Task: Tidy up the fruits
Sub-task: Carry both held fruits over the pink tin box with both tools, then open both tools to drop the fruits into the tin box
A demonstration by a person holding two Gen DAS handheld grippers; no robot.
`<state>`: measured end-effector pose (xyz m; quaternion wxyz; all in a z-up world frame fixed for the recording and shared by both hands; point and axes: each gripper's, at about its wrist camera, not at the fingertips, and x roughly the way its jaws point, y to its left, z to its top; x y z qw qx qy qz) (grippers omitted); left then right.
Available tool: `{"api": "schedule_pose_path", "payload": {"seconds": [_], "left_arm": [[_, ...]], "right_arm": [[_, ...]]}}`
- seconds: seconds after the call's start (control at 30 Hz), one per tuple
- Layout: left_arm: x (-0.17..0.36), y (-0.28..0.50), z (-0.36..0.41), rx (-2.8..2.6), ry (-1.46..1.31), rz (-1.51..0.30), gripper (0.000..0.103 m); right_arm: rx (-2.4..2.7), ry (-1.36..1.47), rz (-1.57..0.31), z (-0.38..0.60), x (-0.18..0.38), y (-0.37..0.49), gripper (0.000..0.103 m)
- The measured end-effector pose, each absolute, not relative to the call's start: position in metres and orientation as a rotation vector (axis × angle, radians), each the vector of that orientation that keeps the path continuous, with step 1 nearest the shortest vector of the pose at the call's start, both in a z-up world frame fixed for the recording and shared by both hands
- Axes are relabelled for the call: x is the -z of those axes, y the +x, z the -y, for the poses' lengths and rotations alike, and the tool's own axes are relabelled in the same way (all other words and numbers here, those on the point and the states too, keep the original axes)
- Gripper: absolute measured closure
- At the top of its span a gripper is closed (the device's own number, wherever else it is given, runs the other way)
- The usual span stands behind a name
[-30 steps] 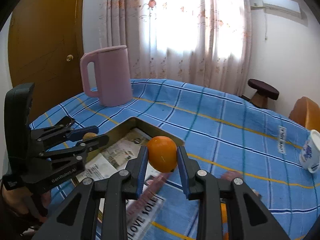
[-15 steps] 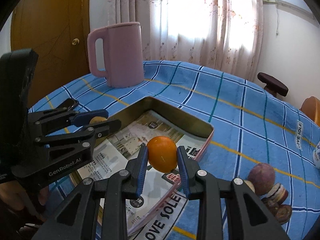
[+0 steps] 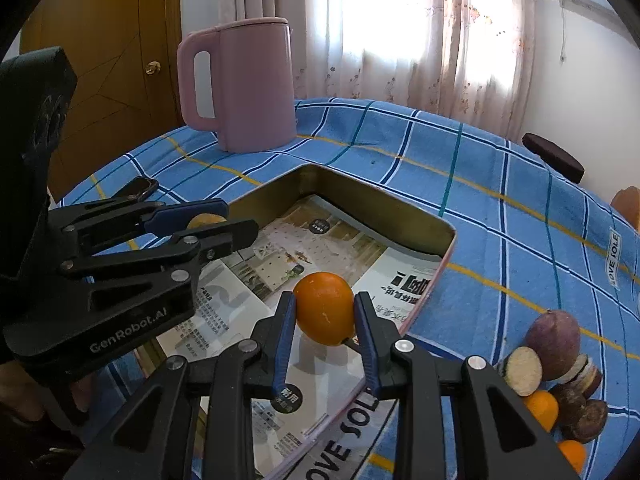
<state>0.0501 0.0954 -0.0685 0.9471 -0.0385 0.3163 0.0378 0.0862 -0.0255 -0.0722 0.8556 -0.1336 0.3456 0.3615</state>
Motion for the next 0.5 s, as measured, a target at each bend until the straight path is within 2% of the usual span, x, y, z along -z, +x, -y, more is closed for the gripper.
{"api": "schedule_pose_path", "payload": {"seconds": [0.07, 0.1, 0.17, 0.3, 0.37, 0.43, 0.5], "left_arm": [[0.067, 0.049, -0.094, -0.073, -0.083, -0.637, 0.069], [0.066, 0.047, -0.094, -0.074, -0.086, -0.633, 0.064], [0.061, 0.042, -0.094, -0.089, -0.091, -0.608, 0.039], [0.045, 0.023, -0.089, -0.095, -0.093, -0.532, 0.029], [0.037, 0.014, -0.083, -0.097, -0.089, -0.491, 0.017], [0.033, 0.009, -0.072, -0.082, -0.083, -0.469, 0.012], [0.031, 0.005, -0.058, -0.044, -0.075, -0.459, 0.011]], "right_arm": [[-0.757, -0.29, -0.723, 0.024, 0.072, 0.084, 0.069], [-0.757, -0.289, -0.715, 0.025, 0.07, 0.082, 0.062], [-0.754, -0.276, -0.7, 0.029, 0.066, 0.079, 0.048], [-0.74, -0.282, -0.658, 0.048, 0.055, 0.064, 0.046], [-0.706, -0.275, -0.64, 0.066, 0.051, 0.058, 0.046], [-0.672, -0.259, -0.63, 0.09, 0.048, 0.051, 0.046], [-0.619, -0.253, -0.619, 0.112, 0.048, 0.046, 0.045]]}}
